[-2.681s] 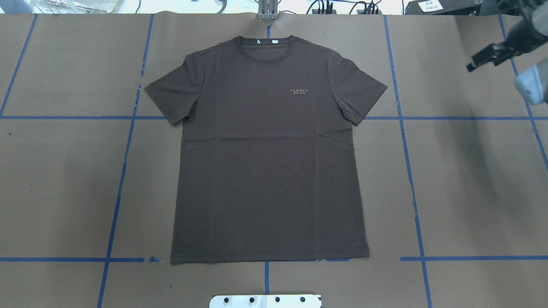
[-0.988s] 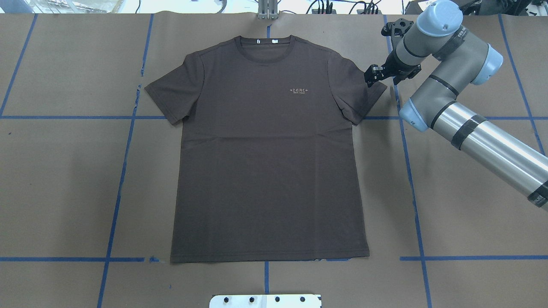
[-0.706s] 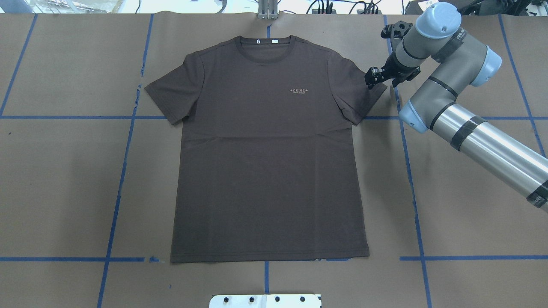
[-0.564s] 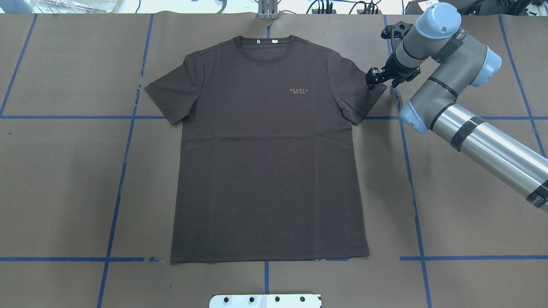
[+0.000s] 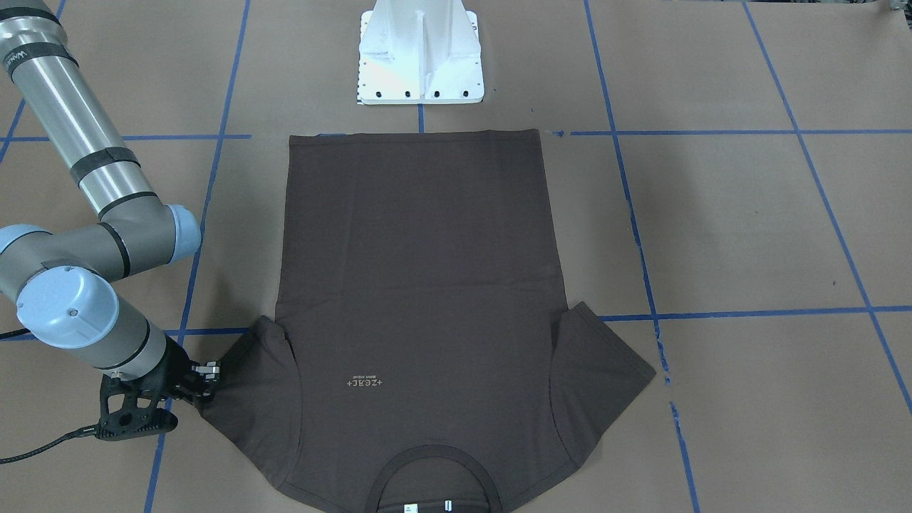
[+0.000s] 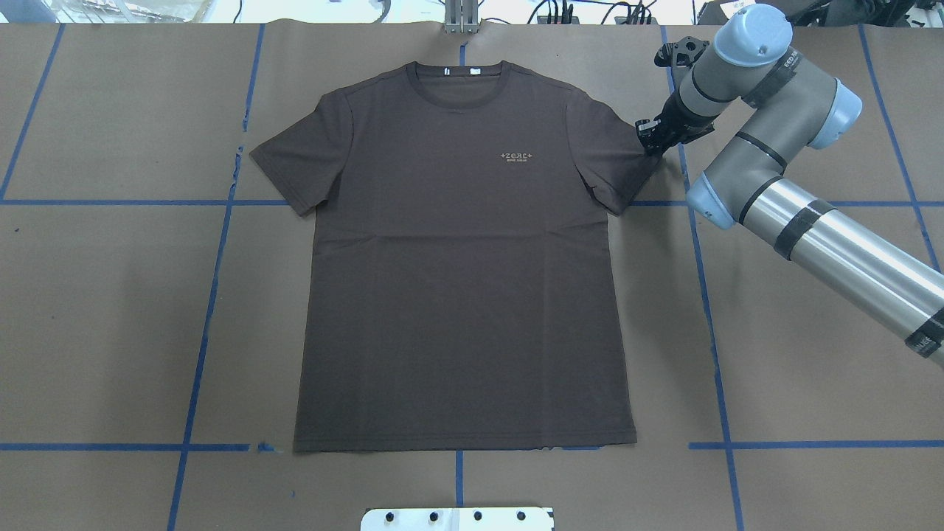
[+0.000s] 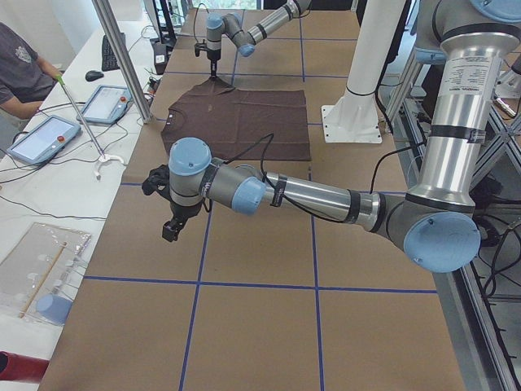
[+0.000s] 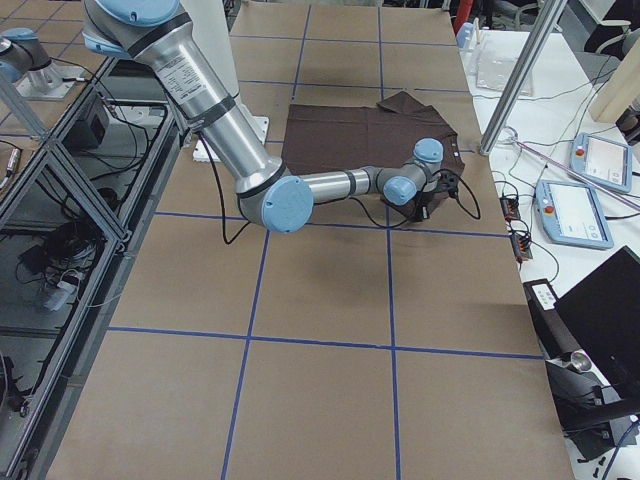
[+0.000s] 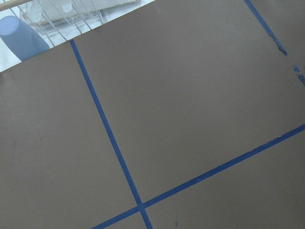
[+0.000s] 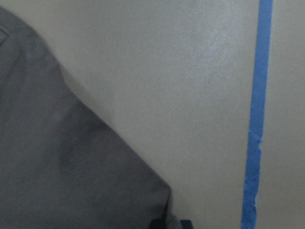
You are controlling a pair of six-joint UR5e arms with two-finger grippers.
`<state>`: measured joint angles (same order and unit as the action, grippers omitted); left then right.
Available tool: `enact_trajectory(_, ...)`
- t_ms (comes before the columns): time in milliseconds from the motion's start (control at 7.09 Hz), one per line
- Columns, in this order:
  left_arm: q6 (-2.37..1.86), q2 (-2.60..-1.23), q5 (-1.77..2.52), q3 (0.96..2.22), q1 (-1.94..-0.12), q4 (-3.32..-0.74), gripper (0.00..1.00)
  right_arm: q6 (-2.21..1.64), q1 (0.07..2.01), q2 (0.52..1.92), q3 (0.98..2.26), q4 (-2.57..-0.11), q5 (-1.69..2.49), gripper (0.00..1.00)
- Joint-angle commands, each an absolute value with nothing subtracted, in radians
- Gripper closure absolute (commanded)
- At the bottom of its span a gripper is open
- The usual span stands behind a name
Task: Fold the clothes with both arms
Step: 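Move the right gripper down to the sleeve nearest it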
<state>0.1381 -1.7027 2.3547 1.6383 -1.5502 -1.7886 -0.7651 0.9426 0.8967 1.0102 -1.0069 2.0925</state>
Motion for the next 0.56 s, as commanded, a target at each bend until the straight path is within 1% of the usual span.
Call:
enact_trajectory(0,0.137,-1.703,2.355,1.638,-1.551,-1.789,0.00,-0.759,0.942,0.890,1.035,-0.999,2.097,1.00)
enact_trajectory(282,0.137,-1.703,2.356,1.640,-1.549,-1.789,0.00,-0.784,0.942,0.873,1.122,-0.999,2.097,1.00)
enact_trajectory(423,0.137,-1.703,2.355,1.638,-1.551,-1.789,0.00,-0.807,0.925,0.842,1.124,-1.000,2.095,1.00)
